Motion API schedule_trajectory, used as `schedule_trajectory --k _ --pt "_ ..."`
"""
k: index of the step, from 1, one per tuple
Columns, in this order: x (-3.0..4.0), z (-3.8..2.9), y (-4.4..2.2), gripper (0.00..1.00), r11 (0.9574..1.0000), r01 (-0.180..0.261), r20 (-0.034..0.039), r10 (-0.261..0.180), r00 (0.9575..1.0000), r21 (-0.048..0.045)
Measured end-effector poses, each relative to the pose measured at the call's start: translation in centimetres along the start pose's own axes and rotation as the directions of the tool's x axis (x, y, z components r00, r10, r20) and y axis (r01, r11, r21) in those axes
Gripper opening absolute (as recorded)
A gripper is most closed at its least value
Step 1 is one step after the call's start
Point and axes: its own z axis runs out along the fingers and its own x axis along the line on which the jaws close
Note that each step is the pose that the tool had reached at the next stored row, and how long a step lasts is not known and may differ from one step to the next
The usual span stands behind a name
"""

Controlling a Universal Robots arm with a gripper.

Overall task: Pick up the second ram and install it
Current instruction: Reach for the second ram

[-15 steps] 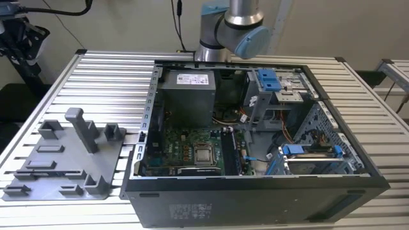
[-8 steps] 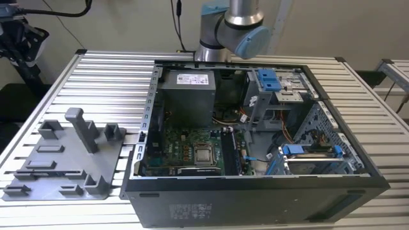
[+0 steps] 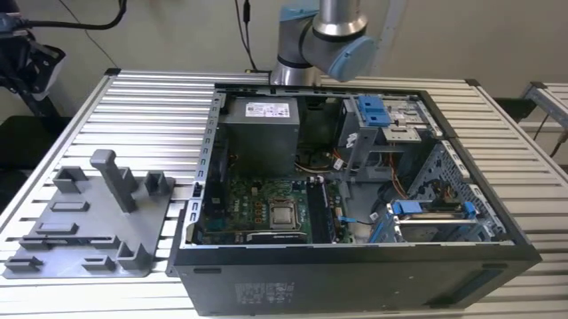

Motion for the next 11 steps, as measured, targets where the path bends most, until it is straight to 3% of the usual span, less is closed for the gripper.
schedule_trajectory --k 11 --pt "-0.24 0.21 -3.28 0.11 1.0000 0.001 -0.0001 -0.001 1.0000 0.0000"
